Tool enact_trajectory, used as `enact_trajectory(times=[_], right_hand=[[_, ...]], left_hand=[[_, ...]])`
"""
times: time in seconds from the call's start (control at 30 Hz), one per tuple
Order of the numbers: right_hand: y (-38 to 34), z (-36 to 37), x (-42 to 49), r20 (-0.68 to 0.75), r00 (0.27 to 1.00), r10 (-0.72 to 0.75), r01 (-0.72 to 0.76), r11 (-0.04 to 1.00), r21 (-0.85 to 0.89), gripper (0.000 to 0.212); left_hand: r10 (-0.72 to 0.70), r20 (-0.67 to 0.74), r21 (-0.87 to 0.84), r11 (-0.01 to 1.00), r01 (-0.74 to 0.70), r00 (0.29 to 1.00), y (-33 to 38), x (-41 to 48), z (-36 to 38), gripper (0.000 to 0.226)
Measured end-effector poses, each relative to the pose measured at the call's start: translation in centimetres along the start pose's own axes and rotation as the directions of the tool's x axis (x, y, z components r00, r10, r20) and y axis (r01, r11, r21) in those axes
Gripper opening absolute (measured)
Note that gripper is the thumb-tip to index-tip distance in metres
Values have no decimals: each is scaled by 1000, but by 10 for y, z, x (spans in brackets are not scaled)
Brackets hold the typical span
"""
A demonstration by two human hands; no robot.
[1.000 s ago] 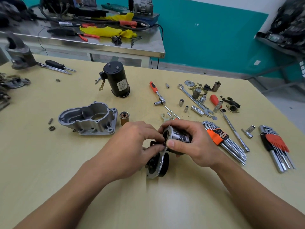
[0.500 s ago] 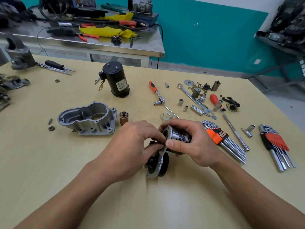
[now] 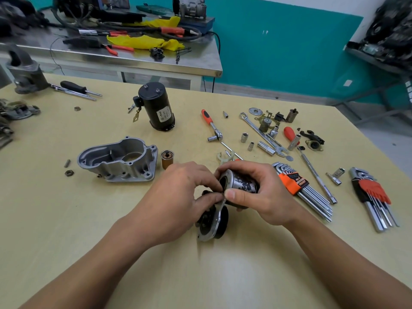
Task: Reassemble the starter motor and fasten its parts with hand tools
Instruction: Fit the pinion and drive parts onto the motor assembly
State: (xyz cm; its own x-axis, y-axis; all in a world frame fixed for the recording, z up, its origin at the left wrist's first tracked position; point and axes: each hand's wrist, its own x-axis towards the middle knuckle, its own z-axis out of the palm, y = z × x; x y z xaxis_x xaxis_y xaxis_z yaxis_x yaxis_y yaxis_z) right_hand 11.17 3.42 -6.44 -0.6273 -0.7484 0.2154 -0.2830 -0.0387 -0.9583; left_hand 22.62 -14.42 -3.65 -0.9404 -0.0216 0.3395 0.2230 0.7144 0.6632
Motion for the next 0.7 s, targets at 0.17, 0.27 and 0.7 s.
enact_trajectory(times=[0.17, 0.27, 0.7], right_hand=[[3, -1, -1, 8, 1000, -4, 3, 999, 51, 44], [8, -5, 1, 11, 999, -36, 34, 994, 107, 39], [33, -18, 6, 31, 998, -60, 49, 956, 290, 34]], left_hand=[[7, -5, -22, 1000, -7, 1000, 2, 0, -1, 23], [-4, -79, -88, 996, -3, 997, 2, -1, -15, 37], [-230, -593, -43, 966, 255, 771, -53, -5, -93, 15]])
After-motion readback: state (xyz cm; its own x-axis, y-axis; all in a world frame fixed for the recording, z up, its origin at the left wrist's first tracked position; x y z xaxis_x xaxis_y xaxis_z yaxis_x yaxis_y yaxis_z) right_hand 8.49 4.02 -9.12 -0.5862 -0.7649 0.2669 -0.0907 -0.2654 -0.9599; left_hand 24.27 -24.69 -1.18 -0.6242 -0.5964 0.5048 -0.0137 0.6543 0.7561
